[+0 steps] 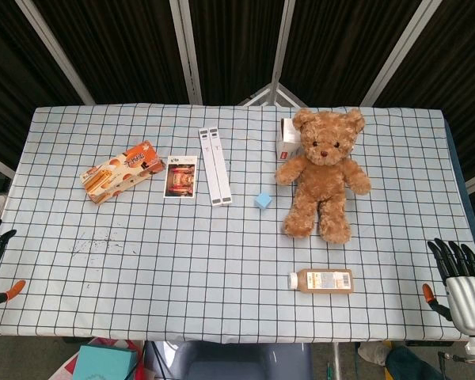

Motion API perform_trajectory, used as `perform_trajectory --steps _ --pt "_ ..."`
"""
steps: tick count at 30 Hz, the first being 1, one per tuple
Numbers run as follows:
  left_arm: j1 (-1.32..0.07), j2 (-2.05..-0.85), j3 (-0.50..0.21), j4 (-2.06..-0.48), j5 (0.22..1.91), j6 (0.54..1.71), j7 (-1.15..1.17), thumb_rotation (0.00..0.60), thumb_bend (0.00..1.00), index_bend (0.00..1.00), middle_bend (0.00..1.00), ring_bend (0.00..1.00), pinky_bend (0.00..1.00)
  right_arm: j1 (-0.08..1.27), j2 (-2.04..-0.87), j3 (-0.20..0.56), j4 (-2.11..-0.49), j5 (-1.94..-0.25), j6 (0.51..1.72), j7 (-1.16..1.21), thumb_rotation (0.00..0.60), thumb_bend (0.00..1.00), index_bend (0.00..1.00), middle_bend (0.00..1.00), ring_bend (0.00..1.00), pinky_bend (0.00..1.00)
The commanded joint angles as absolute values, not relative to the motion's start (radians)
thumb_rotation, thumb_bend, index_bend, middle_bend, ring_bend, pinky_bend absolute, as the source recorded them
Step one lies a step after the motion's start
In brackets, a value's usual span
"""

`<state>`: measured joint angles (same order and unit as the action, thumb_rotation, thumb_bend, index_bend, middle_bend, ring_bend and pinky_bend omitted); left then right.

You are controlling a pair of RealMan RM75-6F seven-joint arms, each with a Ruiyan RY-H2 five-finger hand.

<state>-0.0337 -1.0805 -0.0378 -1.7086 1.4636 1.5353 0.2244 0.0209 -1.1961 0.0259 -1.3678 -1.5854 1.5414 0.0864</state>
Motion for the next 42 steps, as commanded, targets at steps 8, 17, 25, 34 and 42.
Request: perform_trajectory --steps 8,17,25,34,42 --pt "-0.030 -1.081 -0.033 -1.714 1.473 1.541 0.230 0.600 0.24 0.14 0.00 0.00 0.03 0.023 -1.197 0.021 -1.361 -1.577 1.528 0.100 0.600 0.41 0.00 0.08 0.00 0.00" --pt "-0.039 -1.085 -0.037 -1.716 1.456 1.518 0.242 0.600 0.24 0.14 0.00 0.00 0.03 0.033 -1.214 0.031 -1.358 -1.545 1.496 0.154 0.600 0.41 0.00 0.08 0.00 0.00" --pt "-0.041 -1.088 -0.038 -1.718 1.445 1.511 0.248 0.600 0.24 0.14 0.00 0.00 0.03 0.144 -1.180 0.049 -1.378 -1.519 1.304 0.362 0.600 0.33 0.00 0.08 0.02 0.00" --pt "-0.048 -1.100 -0.047 -1.722 1.413 1.496 0.281 0.600 0.24 0.14 0.00 0.00 0.03 0.357 -1.099 0.169 -1.433 -1.353 0.947 0.596 0.600 0.28 0.00 0.08 0.05 0.00" --pt "-0.054 -1.110 -0.060 -1.720 1.382 1.489 0.305 0.600 0.24 0.14 0.00 0.00 0.03 0.494 -1.169 0.267 -1.324 -1.138 0.745 0.602 0.600 0.28 0.00 0.08 0.06 0.00"
